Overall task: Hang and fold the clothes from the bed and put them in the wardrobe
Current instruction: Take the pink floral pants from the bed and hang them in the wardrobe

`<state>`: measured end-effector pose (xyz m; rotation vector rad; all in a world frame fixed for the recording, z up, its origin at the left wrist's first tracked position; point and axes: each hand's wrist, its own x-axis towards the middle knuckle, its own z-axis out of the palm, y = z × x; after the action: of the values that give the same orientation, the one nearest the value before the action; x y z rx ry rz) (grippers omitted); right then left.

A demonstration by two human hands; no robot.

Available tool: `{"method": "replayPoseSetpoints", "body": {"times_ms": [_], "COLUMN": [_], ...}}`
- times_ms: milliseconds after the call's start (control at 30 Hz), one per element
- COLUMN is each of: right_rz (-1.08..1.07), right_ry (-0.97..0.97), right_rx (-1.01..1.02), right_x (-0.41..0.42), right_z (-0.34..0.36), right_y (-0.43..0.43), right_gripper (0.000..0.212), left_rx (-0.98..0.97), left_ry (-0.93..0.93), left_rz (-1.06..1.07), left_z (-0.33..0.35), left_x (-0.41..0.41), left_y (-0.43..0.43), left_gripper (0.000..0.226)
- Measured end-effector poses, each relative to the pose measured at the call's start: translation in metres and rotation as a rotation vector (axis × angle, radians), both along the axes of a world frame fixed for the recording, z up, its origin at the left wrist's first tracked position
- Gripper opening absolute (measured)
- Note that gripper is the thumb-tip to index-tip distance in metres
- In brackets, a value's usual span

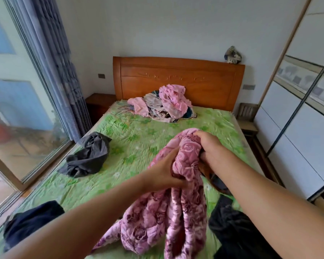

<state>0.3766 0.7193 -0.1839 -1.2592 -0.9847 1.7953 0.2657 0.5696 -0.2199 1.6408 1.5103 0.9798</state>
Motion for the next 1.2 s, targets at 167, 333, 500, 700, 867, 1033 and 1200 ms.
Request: {"method": "replayPoseSetpoints", "body": {"times_ms": [167,333,500,700,867,1033,1200], "right_rz": [0.145,0.331,0.331,0.669,0.753,0.615,0.533], "right_ry": [0.047,-0.451,-0.846,-1.341,-1.503,-1.534,-1.436], "right_rx": [0.21,0.692,1.277,1.135,1.084,1.196,1.247], "right_x": [0.022,0.06,0.062,0.06,0.04,0.067,0.074], "right_z": [-0.004,-0.044,-0.084,-0.076,-0.072,-0.025,0.024], "right_y": [-0.007,-0.054,-0.088,-0.08,-0.074,-0.008,0.034], "right_gripper": [0.034,0.075,0.05,0.088,0.078,0.059,0.021], "left_rx": [0.042,-0.005,0.008,0.197,0.242,0.111,-0.031], "left_ry": [-0.304,-0.635,-0.656,-0.575,-0.434,0.194,0.588], "left_rz": [0.259,0.59,0.731,0.744,0.778,0.791,0.8], "left_z": [-0.002,0.012,0.042,0.08,0.097,0.105,0.099], "left_x": [0.007,-0.004,-0.006,-0.016,-0.04,-0.103,-0.137], "left_y": [0.03,0.061,0.085,0.112,0.12,0.098,0.068], "left_gripper": [0.077,0.077,0.088,0.081,0.077,0.059,0.017]}}
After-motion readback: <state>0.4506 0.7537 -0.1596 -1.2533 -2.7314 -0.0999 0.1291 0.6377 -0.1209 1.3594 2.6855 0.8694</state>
